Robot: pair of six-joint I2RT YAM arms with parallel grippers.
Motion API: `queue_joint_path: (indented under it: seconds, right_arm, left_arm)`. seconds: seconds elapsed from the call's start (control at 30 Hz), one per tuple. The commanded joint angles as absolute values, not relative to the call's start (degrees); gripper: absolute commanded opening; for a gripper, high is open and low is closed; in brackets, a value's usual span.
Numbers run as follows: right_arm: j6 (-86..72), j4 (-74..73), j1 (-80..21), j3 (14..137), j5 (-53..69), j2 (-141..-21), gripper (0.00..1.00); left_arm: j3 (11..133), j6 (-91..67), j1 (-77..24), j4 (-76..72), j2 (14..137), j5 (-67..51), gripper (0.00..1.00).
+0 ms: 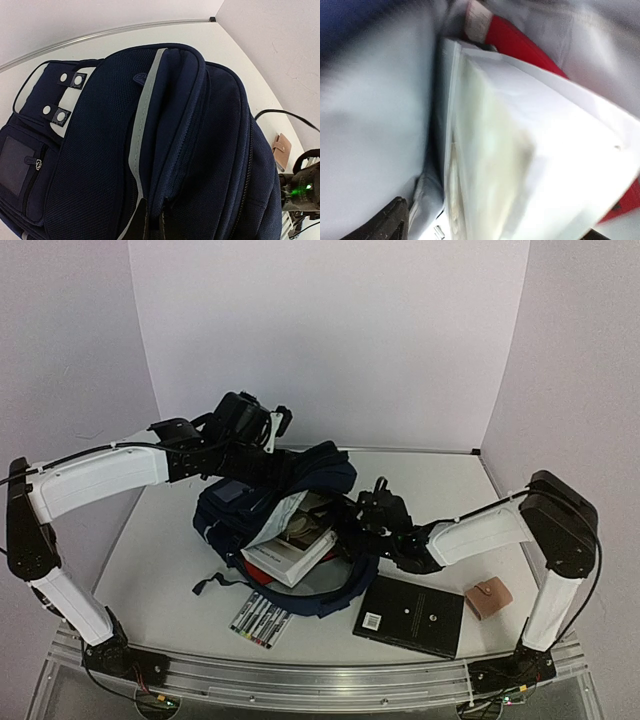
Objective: Pack the student bag
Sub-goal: Place the book in the student bag.
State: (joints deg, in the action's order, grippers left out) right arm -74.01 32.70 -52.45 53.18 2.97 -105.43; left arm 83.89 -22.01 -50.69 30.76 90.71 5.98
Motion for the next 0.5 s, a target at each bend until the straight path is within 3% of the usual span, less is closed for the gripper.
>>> queue_joint_path:
  seconds: [0.0,0.27,0.47]
  right_arm:
    - [-70.1,25.1,-52.8,48.9,0.0,-97.3,0.9]
    - [-71.5,24.9,-53.6,45.9,2.0,-96.0,0.8]
    - [-70.6,25.0,-54.5,49.3,2.8,-100.2,0.61]
  left_arm:
    - [84.1,-24.4,-49.2,23.4,84.6,7.1,0.0]
    - [83.8,-23.7,-48.8,23.3,83.8,7.4,0.0]
    - [83.8,-23.9,-48.7,23.3,84.0,6.5,0.0]
